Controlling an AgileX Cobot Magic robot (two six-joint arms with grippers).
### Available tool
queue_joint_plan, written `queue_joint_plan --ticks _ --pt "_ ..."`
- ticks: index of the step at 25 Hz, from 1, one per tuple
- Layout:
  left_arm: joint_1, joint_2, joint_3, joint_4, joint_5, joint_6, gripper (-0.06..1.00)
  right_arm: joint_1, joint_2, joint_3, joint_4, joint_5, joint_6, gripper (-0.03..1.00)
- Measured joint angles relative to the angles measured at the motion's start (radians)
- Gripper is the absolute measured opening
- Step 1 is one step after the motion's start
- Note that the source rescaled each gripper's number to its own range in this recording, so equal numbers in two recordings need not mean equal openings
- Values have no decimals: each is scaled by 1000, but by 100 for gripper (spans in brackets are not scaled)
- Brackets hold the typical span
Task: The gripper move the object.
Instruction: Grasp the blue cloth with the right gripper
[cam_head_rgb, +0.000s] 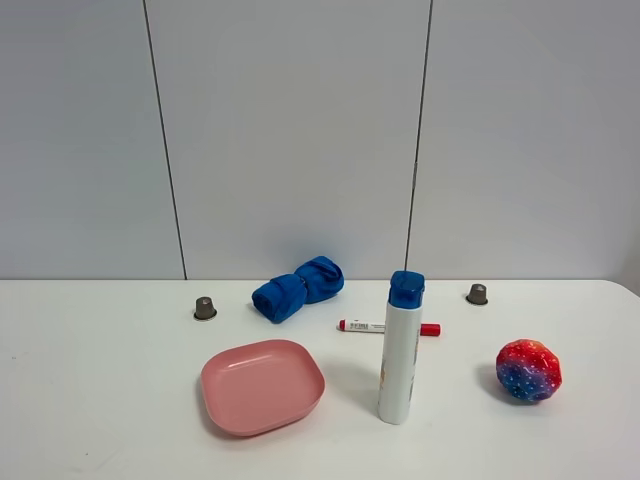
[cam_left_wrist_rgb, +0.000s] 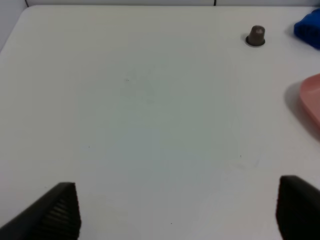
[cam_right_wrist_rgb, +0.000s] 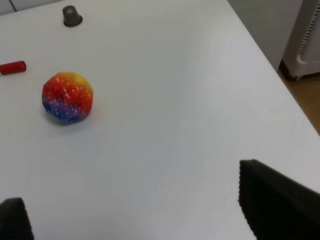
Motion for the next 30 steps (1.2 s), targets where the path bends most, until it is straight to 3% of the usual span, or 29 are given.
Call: queue_joint_plan --ticks 1,30 --pt "0 0 0 0 0 0 100 0 0 0 0 0 0 90" --pt "0 0 0 0 0 0 100 0 0 0 0 0 0 90"
